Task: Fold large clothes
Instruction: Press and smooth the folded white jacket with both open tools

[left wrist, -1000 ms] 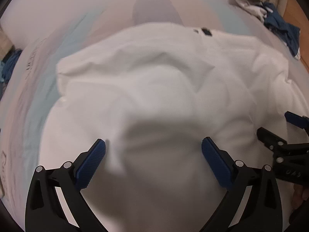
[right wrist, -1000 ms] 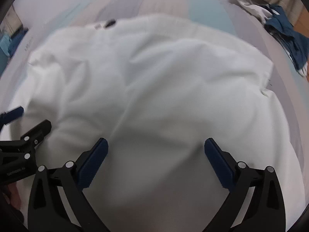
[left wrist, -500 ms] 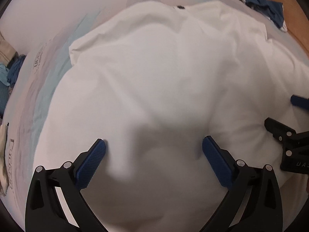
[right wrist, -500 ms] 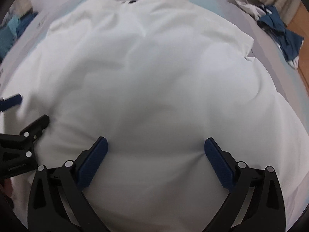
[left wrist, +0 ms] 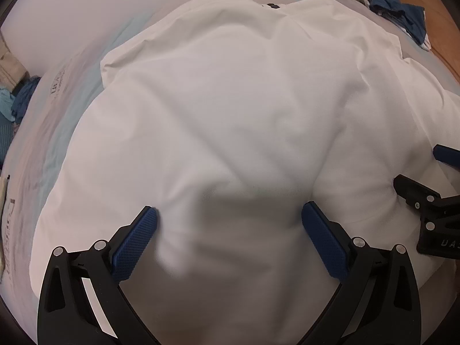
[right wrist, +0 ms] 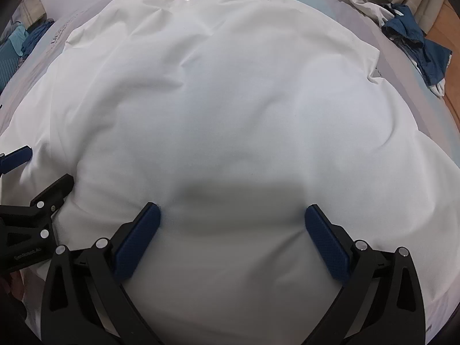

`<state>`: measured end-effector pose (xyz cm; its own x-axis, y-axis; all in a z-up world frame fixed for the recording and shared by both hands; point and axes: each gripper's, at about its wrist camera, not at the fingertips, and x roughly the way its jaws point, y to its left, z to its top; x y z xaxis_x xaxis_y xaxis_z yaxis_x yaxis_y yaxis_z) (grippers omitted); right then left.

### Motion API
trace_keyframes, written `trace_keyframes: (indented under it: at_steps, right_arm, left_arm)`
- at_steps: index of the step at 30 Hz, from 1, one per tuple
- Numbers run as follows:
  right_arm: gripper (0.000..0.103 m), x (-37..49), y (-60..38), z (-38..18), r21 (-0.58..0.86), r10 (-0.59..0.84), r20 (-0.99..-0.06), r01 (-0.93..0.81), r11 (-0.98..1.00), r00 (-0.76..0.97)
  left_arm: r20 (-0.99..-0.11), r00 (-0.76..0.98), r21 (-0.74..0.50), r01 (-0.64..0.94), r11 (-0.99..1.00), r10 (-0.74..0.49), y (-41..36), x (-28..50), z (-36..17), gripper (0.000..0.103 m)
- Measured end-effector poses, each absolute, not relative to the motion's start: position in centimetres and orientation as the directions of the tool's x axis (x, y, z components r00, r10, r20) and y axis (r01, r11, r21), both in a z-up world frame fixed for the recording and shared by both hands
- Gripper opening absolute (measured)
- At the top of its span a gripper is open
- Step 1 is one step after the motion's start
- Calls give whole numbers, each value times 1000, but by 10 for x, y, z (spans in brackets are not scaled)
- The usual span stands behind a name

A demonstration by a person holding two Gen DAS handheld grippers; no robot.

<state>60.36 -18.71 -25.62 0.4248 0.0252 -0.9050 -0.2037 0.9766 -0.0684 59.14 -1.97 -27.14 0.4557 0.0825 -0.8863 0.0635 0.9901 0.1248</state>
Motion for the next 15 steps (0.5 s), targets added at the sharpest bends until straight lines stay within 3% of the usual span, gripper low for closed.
trace_keyframes:
  at_steps: [7, 15]
  right_arm:
    - [96, 613, -194, -239, -25, 62, -923, -220, 975, 379]
    - [96, 625, -219, -190, -29, 90, -889, -252, 967, 448]
  left_arm:
    - [-915, 402, 97, 109, 989, 46, -14, 603, -251, 98]
    - [-896, 444, 36, 69, 997, 2, 7, 638, -224, 97]
